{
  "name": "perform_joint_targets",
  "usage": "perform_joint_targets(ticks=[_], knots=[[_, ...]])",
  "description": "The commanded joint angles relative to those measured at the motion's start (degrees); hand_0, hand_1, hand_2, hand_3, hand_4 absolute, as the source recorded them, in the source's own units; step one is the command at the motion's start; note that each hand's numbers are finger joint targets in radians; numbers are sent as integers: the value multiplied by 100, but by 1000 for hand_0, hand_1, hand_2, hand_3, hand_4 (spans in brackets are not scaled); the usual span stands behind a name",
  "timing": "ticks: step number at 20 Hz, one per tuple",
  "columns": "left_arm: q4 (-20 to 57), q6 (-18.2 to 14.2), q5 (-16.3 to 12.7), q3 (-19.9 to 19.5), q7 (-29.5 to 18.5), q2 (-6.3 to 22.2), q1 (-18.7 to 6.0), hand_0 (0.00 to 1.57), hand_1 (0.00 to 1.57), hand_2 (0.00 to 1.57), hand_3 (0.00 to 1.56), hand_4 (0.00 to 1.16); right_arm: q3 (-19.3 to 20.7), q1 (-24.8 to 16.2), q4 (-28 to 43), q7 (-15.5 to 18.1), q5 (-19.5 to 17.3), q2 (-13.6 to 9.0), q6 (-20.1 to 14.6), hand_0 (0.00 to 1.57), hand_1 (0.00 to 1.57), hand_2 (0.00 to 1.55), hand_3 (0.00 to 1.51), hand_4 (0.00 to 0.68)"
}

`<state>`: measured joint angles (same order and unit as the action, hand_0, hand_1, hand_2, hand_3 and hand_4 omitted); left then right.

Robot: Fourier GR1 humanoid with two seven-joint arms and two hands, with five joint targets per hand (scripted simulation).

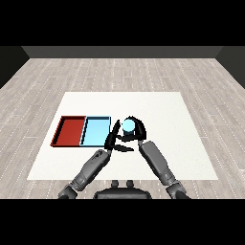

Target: Pick the blue can and put it in the blue box

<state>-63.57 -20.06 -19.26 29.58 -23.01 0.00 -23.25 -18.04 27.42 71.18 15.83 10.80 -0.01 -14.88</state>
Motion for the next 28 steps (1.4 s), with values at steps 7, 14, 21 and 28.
perform_joint_targets(ticks=[7,14,21,28], knots=[[530,-151,-397,203,-212,0,-346,0,0,0,0,0,-808,-14,-44,387,446,1,-590,1419,1419,1456,1363,559],[21,-687,-505,690,304,0,-427,0,0,0,0,0,-563,-175,175,116,134,1,-265,1425,1425,1462,1384,547],[699,-618,-772,587,-46,0,-847,0,0,0,0,0,-663,-573,727,-67,14,1,-224,1440,1440,1465,1380,531],[718,-459,-601,481,153,0,-958,0,0,0,0,0,-690,-282,514,-129,-129,0,-328,1433,1433,1447,1351,522]])
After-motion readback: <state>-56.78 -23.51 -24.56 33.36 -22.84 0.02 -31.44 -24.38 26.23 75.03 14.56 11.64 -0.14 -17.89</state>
